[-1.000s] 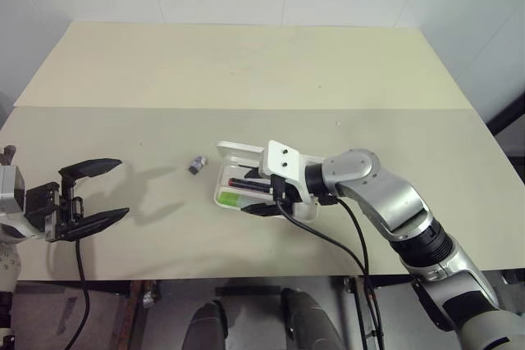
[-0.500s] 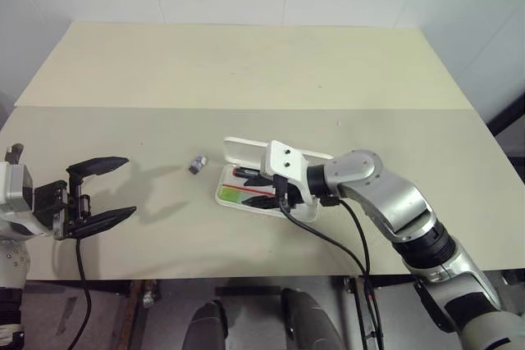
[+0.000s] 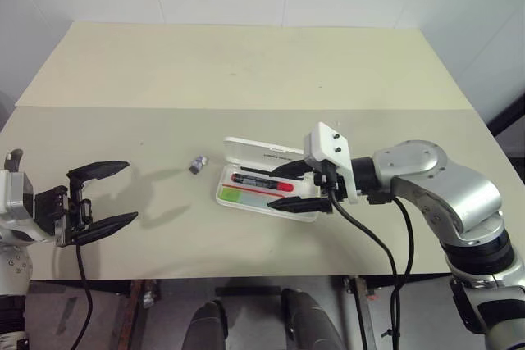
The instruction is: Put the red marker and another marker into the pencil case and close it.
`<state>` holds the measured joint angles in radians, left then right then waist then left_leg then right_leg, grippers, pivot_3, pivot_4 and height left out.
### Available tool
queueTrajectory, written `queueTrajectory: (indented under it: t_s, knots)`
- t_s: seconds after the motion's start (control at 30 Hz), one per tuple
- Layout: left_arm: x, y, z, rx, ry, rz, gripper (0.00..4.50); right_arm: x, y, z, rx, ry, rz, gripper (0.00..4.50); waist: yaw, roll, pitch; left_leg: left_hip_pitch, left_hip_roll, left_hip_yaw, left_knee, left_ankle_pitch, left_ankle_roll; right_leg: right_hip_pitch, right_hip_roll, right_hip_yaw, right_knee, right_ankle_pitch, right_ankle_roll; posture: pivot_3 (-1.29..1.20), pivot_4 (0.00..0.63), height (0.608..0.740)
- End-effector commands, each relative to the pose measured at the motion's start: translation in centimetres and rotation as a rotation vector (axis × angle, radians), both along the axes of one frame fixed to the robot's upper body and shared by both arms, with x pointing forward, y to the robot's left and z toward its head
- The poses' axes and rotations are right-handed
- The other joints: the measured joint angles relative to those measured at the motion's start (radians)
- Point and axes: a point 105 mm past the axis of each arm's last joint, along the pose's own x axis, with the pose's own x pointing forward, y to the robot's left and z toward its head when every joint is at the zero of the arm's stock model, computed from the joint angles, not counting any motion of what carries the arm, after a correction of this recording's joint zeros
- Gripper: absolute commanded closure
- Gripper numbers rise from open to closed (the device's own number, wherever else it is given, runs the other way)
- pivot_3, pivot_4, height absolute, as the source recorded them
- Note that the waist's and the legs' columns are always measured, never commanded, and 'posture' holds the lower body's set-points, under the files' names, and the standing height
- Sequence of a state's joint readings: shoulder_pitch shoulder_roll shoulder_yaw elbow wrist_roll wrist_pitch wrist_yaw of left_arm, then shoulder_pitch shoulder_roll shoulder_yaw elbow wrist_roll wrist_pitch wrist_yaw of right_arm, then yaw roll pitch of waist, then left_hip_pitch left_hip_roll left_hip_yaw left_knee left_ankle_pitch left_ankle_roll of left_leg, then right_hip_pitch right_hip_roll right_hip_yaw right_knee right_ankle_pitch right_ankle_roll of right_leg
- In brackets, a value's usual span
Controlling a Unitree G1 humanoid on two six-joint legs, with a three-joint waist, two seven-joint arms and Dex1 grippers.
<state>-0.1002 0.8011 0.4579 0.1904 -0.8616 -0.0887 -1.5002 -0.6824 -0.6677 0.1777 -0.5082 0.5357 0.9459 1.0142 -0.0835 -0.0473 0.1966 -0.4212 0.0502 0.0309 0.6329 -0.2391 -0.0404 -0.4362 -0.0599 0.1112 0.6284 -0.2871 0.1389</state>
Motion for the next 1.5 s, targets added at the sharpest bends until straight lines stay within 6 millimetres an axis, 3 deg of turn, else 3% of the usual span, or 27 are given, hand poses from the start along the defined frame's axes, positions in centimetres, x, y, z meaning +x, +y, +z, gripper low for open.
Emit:
queueTrajectory:
  t_s: [0.03,0.2,0.37,0.53,1.0,1.5]
  knots:
    - [-0.7,-0.3,0.7,0.03,-0.068,0.001,0.0,-0.7,-0.4,1.7,0.045,-0.052,0.011,0.01,0.0,0.0,0.0,0.0,0.0,0.0,0.0,0.0,0.0,0.0,0.0,0.0,0.0,0.0,0.0,0.0,0.15,0.74]
    - [-0.7,-0.6,0.6,0.027,-0.099,0.054,0.0,-0.8,-1.3,2.7,0.082,-0.062,0.0,0.01,0.001,0.0,0.0,0.001,0.0,0.0,0.0,0.0,0.0,0.002,0.0,0.0,-0.001,0.0,0.0,0.0,0.15,0.74]
    - [0.3,-0.8,-0.2,0.055,-0.122,0.219,0.0,-0.3,-2.9,4.3,0.164,-0.119,-0.074,0.01,0.004,0.0,0.0,0.002,0.0,-0.001,0.0,0.0,0.0,0.004,-0.001,0.0,-0.002,0.001,0.001,0.0,0.15,0.74]
    - [1.9,-2.0,-1.6,0.078,-0.121,0.362,0.0,-0.1,-4.6,3.9,0.16,-0.119,-0.142,0.01,0.007,0.0,0.0,0.003,-0.001,-0.001,0.0,0.0,0.0,0.007,-0.001,0.0,-0.003,0.001,0.002,0.0,0.15,0.74]
    - [8.5,-5.2,-3.1,0.068,-0.019,0.652,0.0,0.7,-3.8,3.4,0.186,-0.161,-0.165,0.01,0.008,-0.001,0.0,0.01,-0.001,0.0,0.0,0.0,0.0,0.012,0.0,0.001,-0.002,0.002,0.003,0.0,0.15,0.74]
    - [11.3,-6.6,-5.3,0.189,0.154,0.72,0.0,0.7,-3.6,3.3,0.204,-0.174,-0.2,0.01,0.01,-0.001,0.0,0.01,-0.001,0.0,0.0,0.0,0.0,0.012,0.0,0.001,-0.003,0.002,0.003,0.0,0.15,0.74]
